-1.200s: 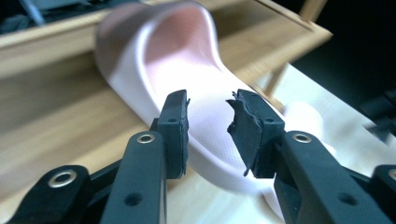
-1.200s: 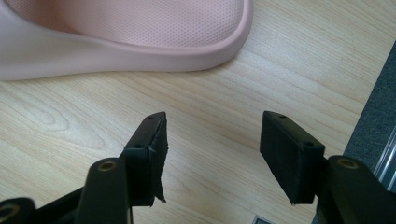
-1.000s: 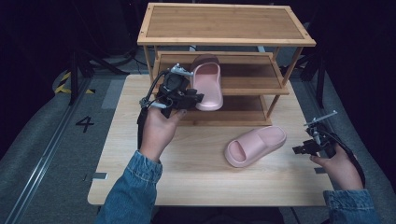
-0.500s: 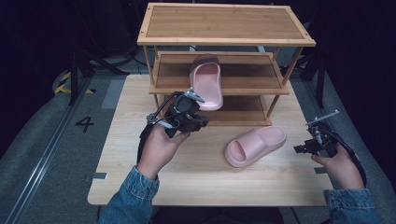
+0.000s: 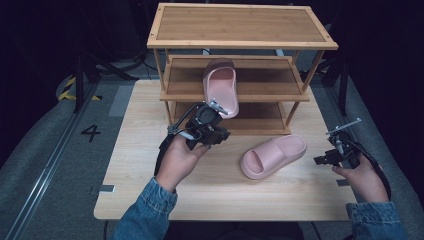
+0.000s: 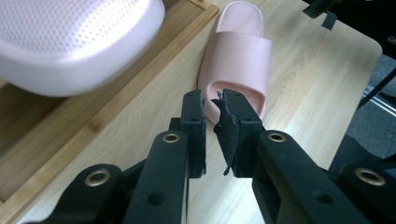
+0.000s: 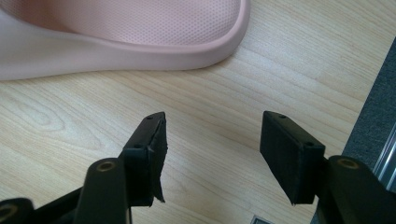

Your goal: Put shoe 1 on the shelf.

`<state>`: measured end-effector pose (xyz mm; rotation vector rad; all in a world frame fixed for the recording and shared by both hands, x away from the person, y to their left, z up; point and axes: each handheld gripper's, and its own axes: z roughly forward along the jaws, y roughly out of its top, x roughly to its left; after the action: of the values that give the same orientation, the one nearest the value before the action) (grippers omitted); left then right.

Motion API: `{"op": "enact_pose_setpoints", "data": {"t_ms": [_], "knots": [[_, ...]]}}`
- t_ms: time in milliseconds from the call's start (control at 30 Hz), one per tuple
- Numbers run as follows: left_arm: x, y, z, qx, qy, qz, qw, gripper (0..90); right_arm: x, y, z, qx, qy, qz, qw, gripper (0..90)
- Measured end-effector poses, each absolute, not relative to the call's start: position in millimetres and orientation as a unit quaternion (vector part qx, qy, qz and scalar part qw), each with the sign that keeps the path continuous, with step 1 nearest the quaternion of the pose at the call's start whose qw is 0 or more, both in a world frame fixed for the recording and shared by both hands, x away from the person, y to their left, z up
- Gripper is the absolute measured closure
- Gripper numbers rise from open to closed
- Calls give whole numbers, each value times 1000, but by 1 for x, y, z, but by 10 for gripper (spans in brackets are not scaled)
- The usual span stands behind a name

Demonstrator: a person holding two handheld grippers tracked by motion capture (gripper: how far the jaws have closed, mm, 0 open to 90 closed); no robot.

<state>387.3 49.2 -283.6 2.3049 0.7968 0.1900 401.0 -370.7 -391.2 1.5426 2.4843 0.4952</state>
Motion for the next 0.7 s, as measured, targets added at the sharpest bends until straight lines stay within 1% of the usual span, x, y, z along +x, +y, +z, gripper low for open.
{"op": "enact_pose_setpoints", "data": {"t_ms": [67,133,167,533,700], "knots": [[390,47,-284,886,307,75,338,811,401,-370,-392,518,835,165,87,417],[394,45,-284,887,315,71,329,870,401,-370,-392,518,835,165,87,417],[396,44,-284,888,317,68,328,884,401,-370,-391,518,835,165,87,417],[416,44,-283,874,339,85,339,891,402,-369,-393,517,836,163,84,416],[425,43,-283,873,346,99,329,891,402,-368,-395,517,837,159,83,416]]}}
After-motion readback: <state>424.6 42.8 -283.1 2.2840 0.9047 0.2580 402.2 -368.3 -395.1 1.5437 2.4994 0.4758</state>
